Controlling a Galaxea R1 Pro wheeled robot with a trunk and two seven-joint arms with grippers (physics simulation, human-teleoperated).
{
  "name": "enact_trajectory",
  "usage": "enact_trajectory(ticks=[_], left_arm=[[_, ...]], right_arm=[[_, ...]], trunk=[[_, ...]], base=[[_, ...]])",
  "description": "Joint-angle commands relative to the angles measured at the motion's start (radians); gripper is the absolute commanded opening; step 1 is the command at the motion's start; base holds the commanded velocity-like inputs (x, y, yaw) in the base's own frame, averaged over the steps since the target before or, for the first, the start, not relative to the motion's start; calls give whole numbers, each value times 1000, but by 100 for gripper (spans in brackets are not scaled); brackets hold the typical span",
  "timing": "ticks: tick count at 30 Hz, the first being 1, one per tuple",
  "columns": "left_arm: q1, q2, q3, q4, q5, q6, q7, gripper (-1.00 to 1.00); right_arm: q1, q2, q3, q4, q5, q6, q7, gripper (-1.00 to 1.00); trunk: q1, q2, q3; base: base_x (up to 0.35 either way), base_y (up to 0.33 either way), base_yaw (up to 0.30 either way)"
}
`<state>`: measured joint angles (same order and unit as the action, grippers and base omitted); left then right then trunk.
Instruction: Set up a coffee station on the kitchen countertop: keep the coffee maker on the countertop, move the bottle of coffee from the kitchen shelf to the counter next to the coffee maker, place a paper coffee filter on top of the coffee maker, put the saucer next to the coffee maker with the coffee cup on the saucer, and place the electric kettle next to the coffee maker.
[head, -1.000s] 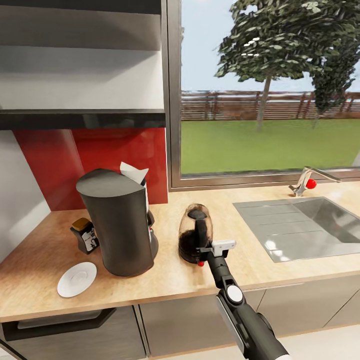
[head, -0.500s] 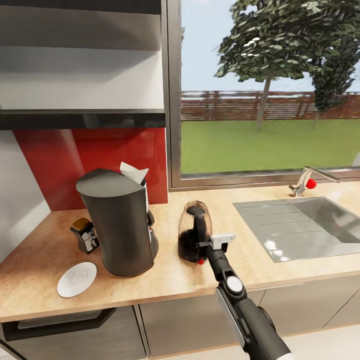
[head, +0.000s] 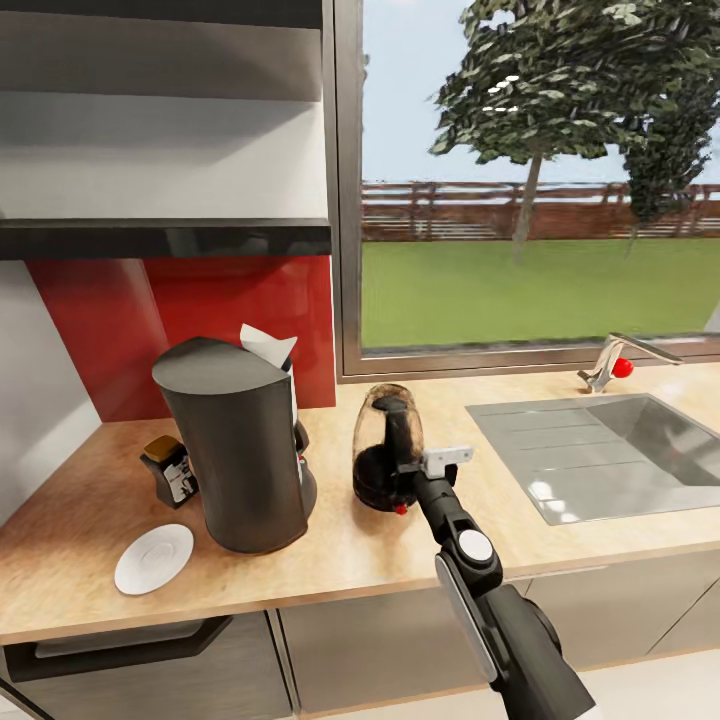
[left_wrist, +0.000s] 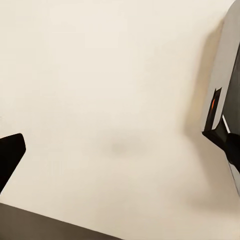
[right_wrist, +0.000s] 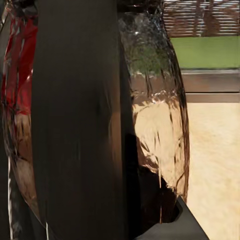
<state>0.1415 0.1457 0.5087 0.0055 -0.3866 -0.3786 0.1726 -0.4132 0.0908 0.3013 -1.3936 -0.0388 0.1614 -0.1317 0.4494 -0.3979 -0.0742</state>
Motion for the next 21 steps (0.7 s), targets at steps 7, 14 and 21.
enact_trajectory(ticks=[7,14,21], left_arm=[[0,0,6,1,-11,-3,5,100],[0,0,5,1,-11,-3,5,100],[0,0,3,1,-11,-3,5,100]], right_arm=[[-1,1,6,-1,-4,6,-6,-100],[-1,1,17,4,-4,-1,-1,-100],[-1,-4,97,26,-3,-25,1,-100]], trunk=[[1,-2,-2],[1,-2,-2],[1,-2,-2]], base=[[0,0,0],[0,0,0],[0,0,0]])
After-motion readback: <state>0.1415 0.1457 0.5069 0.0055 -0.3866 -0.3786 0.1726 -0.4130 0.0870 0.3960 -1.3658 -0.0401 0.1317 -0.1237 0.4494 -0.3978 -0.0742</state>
